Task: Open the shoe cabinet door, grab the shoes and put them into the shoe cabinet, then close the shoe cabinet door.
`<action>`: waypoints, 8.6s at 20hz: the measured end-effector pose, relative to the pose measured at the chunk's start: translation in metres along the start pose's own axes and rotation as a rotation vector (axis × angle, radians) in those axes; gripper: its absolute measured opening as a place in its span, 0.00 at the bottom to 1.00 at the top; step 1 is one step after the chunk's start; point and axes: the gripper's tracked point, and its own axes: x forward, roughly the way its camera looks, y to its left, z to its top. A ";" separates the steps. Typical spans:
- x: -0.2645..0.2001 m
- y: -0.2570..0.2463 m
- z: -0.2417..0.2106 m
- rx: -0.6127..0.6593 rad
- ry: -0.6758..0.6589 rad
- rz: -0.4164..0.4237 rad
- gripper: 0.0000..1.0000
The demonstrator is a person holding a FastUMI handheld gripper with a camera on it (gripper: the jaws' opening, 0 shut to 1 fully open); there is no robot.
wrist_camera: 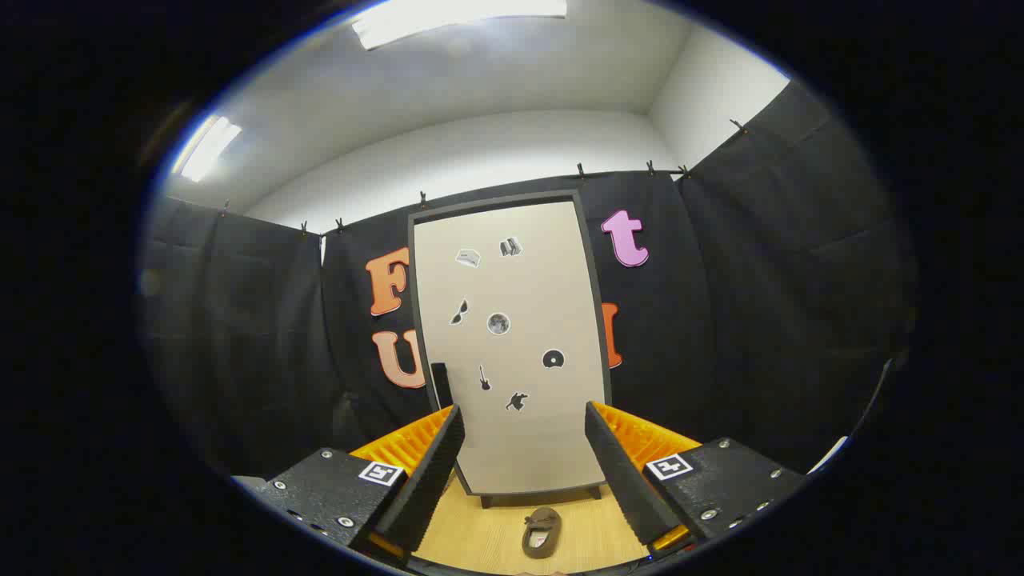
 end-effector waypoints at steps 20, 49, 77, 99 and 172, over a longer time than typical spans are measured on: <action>0.022 0.022 -0.016 -0.071 0.024 0.024 0.95; 0.216 0.139 -0.075 -0.077 0.049 0.084 0.95; 0.336 0.165 -0.133 -0.145 0.072 -0.009 0.24; 0.249 0.140 -0.107 -0.205 -0.001 -0.121 0.16; 0.081 0.018 -0.183 -0.081 0.051 -0.123 0.34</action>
